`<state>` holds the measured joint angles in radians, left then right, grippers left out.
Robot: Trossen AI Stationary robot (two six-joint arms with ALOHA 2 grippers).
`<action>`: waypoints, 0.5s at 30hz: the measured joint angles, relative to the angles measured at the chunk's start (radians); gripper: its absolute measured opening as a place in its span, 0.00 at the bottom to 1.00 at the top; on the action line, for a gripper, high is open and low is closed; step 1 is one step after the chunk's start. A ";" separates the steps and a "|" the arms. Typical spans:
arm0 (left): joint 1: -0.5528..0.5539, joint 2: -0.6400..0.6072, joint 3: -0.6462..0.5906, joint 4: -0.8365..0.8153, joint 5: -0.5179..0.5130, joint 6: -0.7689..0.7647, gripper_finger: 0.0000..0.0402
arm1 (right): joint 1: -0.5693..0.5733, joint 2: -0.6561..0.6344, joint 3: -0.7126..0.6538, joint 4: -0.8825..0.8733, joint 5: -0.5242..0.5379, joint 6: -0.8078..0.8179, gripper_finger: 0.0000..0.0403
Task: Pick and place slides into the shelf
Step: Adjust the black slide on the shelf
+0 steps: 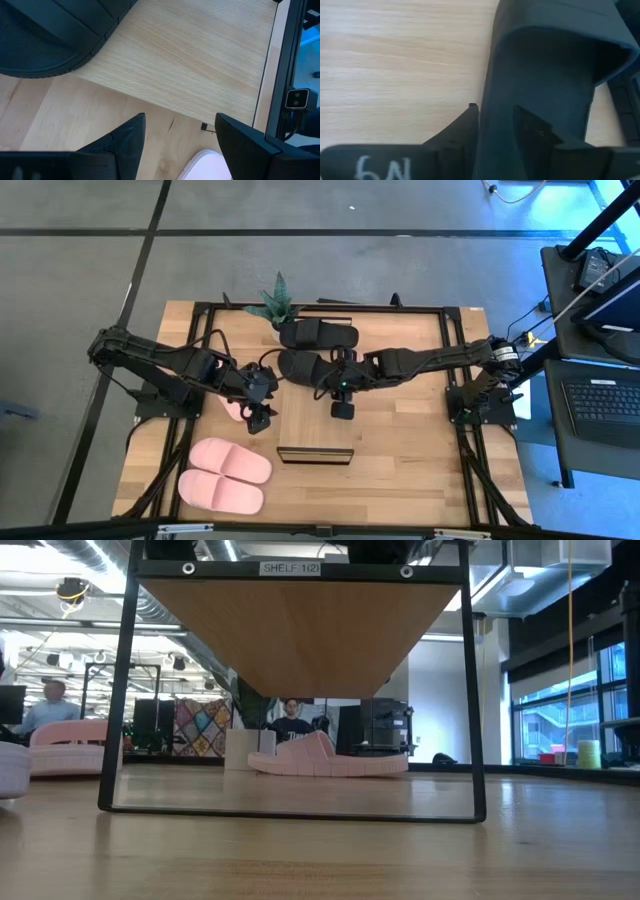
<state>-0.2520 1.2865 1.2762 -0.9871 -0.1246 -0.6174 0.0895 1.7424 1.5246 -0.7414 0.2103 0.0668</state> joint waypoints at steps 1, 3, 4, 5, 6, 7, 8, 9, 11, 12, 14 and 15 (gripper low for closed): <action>0.000 0.000 0.000 0.000 0.000 0.000 0.57 | 0.000 0.000 0.000 0.000 0.000 -0.004 0.29; 0.000 0.000 0.000 0.000 0.000 0.000 0.57 | 0.000 0.000 0.000 0.000 0.000 -0.021 0.29; 0.000 0.000 0.000 0.000 0.000 0.000 0.57 | 0.002 0.000 0.000 0.001 0.000 -0.024 0.29; 0.000 0.000 0.000 0.000 0.000 0.000 0.57 | 0.002 0.000 0.000 0.000 0.000 -0.024 0.29; 0.000 0.000 0.000 0.000 0.000 0.000 0.57 | 0.002 0.002 0.000 0.001 0.000 -0.024 0.29; 0.000 0.000 0.000 0.000 0.000 0.000 0.57 | 0.001 0.003 0.000 -0.001 0.000 -0.025 0.29; 0.000 0.000 0.000 0.000 0.000 0.000 0.57 | 0.001 0.003 0.000 -0.006 0.000 -0.026 0.29; 0.000 0.000 0.000 0.000 0.000 0.000 0.57 | 0.001 0.003 -0.003 -0.003 0.000 -0.027 0.29; 0.000 0.000 0.000 0.000 0.000 0.000 0.57 | 0.001 0.003 -0.007 -0.005 0.000 -0.027 0.29; 0.000 0.000 0.000 0.000 0.000 0.000 0.57 | 0.001 0.004 -0.007 -0.007 0.000 -0.026 0.29; 0.000 0.000 0.000 0.000 0.000 0.000 0.57 | 0.001 0.004 -0.008 -0.005 0.004 -0.026 0.29; 0.000 0.000 0.000 0.000 0.000 0.000 0.57 | 0.001 0.004 -0.008 -0.005 0.013 -0.026 0.29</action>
<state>-0.2520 1.2865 1.2762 -0.9871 -0.1246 -0.6178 0.0902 1.7462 1.5169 -0.7460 0.2236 0.0406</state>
